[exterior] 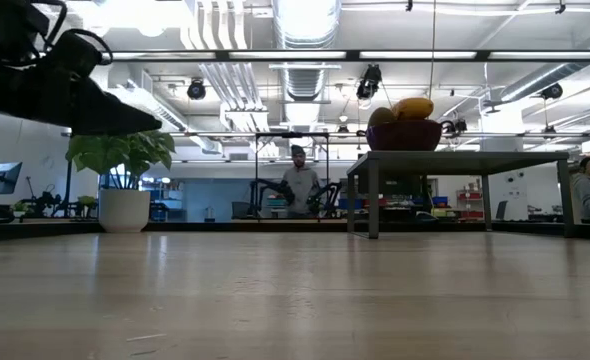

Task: Pick & Place Fruit
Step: Put the blue knife on the shelf

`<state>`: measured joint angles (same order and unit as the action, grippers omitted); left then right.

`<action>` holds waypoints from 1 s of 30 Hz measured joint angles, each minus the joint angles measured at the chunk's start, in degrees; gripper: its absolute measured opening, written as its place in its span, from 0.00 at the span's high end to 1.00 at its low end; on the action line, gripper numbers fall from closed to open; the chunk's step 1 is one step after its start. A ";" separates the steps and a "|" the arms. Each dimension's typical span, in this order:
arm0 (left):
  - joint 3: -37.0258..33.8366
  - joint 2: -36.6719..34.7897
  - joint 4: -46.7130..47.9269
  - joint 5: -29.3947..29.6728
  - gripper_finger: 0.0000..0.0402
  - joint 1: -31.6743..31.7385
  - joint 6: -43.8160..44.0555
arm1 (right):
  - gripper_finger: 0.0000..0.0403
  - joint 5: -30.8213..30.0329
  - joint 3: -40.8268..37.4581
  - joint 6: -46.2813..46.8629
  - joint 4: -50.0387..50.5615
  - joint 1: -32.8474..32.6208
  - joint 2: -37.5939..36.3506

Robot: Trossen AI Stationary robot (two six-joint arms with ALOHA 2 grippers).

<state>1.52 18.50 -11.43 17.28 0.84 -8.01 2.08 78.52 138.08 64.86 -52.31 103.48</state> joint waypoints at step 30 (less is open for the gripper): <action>-1.05 -0.76 4.33 0.42 0.09 -0.22 8.65 | 0.41 -0.33 -16.35 0.13 -23.14 -3.30 3.15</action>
<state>0.47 17.74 -7.09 17.69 0.62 0.64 1.75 62.17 138.21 41.72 -55.61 106.64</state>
